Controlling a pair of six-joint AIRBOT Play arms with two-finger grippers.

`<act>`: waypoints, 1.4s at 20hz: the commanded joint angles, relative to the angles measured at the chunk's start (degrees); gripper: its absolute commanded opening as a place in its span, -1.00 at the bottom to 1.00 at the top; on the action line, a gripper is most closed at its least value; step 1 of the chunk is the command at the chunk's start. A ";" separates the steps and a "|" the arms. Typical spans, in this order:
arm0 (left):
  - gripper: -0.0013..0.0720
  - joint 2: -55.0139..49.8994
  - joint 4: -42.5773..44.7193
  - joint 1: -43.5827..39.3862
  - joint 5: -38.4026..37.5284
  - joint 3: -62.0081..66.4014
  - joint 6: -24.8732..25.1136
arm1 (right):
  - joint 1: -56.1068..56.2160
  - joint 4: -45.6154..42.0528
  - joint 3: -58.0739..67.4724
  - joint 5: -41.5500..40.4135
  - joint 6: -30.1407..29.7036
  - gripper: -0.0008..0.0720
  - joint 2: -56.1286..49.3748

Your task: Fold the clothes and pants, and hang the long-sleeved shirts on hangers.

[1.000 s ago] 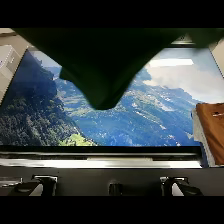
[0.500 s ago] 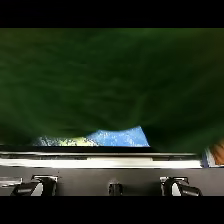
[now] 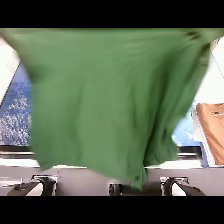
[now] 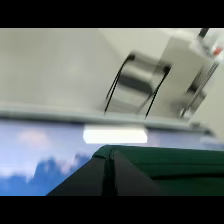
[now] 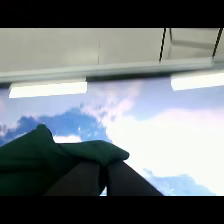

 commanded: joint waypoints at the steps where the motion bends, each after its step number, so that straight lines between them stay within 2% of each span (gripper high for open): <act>1: -0.91 -13.46 1.18 0.09 3.43 -6.80 0.02 | -0.02 9.18 -2.64 -5.53 8.31 -0.86 -18.01; 3: -0.91 -21.24 0.48 0.02 1.57 -6.97 -0.42 | 0.11 17.73 -2.64 -4.09 14.43 -0.86 -26.29; 5: -0.91 -27.41 -1.22 0.04 -2.23 -6.97 -2.99 | 1.64 22.77 -2.64 0.74 14.45 -0.86 -32.50; 8: -0.91 -33.35 -1.68 0.02 -9.86 -6.95 -5.44 | 4.96 21.35 -2.64 7.78 11.17 -0.86 -37.94; 11: -0.89 -34.71 -1.66 0.26 -16.85 -6.91 -6.05 | 5.46 19.43 -2.51 10.82 11.26 -0.86 -38.62; 12: -0.74 -34.36 -1.22 1.16 -20.90 -6.43 -5.57 | 4.22 19.30 -2.08 13.42 11.10 -0.81 -37.99; 13: -0.48 -33.97 0.72 2.86 -26.43 -5.46 -4.85 | 2.01 18.56 -1.18 17.88 9.22 -0.34 -37.13; 14: 0.11 -33.51 3.82 5.22 -32.70 -4.76 -5.79 | -0.57 16.63 -0.68 22.69 6.91 0.23 -36.06; 15: 0.82 -33.05 6.27 7.98 -39.10 -4.74 -6.71 | -3.76 12.63 -0.70 28.20 6.34 0.50 -34.71; 16: 1.00 -32.68 8.31 10.54 -44.54 -5.14 -6.62 | -6.56 8.04 -1.05 32.59 6.86 0.50 -33.55; 17: 1.00 -31.91 9.86 13.05 -48.19 -6.82 -6.62 | -9.03 4.50 -3.39 35.89 7.41 0.50 -31.71; 19: 0.99 -29.22 10.16 16.87 -48.43 -14.14 -5.92 | -12.35 0.68 -12.26 37.16 5.14 0.59 -26.60; 21: 0.52 -26.08 9.86 18.53 -43.67 -24.52 -3.10 | -14.62 -0.98 -24.06 32.37 4.44 0.59 -20.59; 24: 0.47 -25.11 4.15 18.60 -36.92 -36.57 2.69 | -15.32 -0.94 -35.89 27.69 2.60 0.59 -14.78; 27: 0.45 -25.22 -3.04 17.73 -31.21 -41.99 6.34 | -15.32 -0.39 -37.53 28.35 2.40 0.58 -14.19; 28: 0.38 -25.22 -3.48 17.09 -30.25 -42.40 6.49 | -15.32 0.20 -37.53 28.44 2.40 0.58 -14.19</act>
